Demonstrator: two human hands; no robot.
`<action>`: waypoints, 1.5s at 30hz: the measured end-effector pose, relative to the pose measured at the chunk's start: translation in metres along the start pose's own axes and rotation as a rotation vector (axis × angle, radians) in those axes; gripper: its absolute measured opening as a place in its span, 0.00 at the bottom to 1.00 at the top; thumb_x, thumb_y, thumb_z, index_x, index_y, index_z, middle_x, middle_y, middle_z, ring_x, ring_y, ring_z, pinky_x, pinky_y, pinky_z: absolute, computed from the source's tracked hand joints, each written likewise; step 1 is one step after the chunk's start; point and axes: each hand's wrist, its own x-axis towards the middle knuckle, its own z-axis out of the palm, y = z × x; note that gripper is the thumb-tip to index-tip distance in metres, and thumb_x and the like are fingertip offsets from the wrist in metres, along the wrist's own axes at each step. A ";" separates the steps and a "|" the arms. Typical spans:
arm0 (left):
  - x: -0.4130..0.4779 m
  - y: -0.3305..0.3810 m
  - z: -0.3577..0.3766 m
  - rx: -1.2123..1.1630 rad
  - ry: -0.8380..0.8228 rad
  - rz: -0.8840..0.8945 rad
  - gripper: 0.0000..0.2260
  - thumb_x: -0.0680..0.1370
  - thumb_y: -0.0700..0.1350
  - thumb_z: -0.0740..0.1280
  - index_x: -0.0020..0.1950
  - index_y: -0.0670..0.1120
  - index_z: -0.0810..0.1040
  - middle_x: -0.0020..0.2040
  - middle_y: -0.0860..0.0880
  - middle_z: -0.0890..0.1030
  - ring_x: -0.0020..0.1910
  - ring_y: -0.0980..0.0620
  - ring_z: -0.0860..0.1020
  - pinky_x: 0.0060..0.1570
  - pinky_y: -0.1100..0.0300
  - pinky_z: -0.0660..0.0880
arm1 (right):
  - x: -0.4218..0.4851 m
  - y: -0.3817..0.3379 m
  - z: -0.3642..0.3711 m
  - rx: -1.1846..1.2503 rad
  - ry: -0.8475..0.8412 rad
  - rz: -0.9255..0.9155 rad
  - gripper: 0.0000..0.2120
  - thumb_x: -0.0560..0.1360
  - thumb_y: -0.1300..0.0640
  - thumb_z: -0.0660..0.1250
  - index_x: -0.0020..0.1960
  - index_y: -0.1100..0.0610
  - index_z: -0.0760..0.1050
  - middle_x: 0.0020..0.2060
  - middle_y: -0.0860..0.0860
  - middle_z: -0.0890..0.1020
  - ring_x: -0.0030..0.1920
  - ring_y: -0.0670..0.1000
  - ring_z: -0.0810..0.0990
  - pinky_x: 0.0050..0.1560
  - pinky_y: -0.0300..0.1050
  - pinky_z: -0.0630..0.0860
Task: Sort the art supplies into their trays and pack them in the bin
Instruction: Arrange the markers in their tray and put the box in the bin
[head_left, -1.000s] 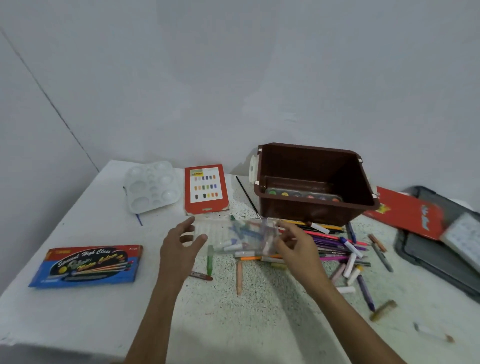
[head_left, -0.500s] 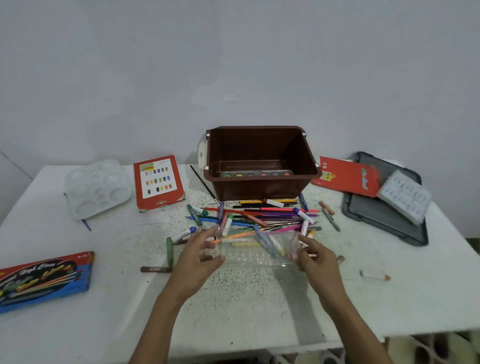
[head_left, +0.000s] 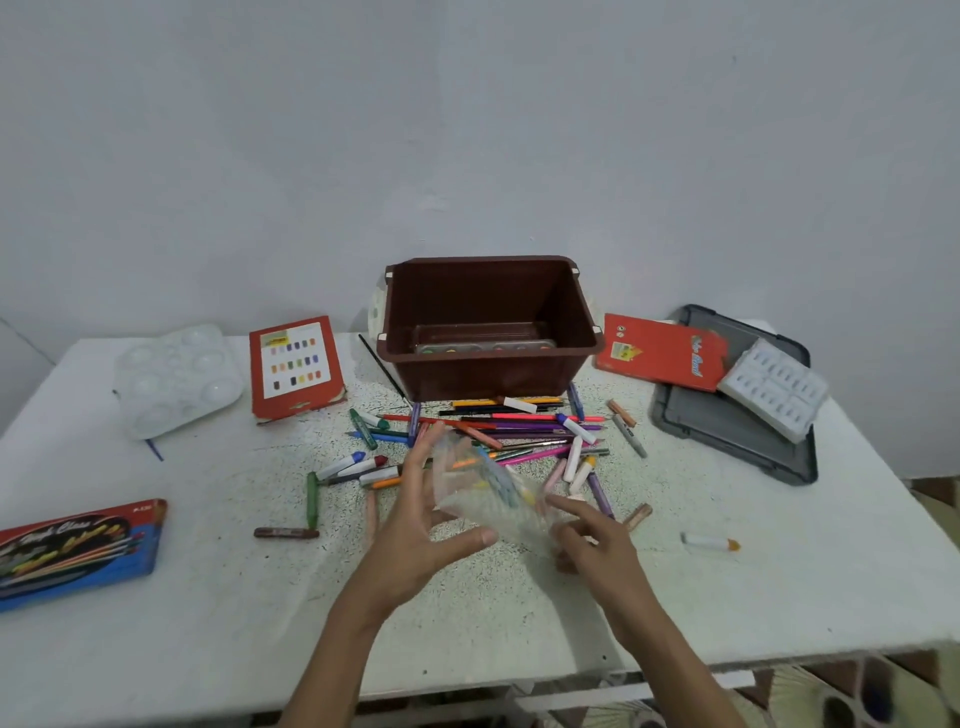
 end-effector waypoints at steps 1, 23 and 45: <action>0.002 0.004 0.004 0.010 0.002 0.016 0.48 0.68 0.47 0.80 0.75 0.70 0.51 0.74 0.64 0.66 0.69 0.59 0.72 0.65 0.53 0.73 | -0.001 0.000 0.002 0.022 -0.026 0.012 0.15 0.80 0.62 0.64 0.60 0.46 0.81 0.43 0.60 0.81 0.40 0.51 0.82 0.40 0.41 0.80; 0.023 0.025 0.017 1.009 -0.244 0.144 0.45 0.73 0.61 0.71 0.76 0.69 0.39 0.73 0.60 0.60 0.71 0.59 0.59 0.69 0.61 0.55 | -0.013 -0.048 -0.025 0.194 -0.176 -0.106 0.11 0.80 0.51 0.65 0.53 0.57 0.81 0.46 0.58 0.85 0.45 0.58 0.83 0.46 0.50 0.82; 0.044 -0.004 0.023 0.751 -0.144 -0.003 0.13 0.80 0.52 0.67 0.63 0.55 0.80 0.55 0.58 0.82 0.52 0.62 0.77 0.53 0.62 0.74 | 0.001 -0.011 -0.039 0.230 -0.129 0.105 0.08 0.80 0.62 0.64 0.54 0.58 0.81 0.45 0.59 0.84 0.39 0.53 0.83 0.40 0.45 0.80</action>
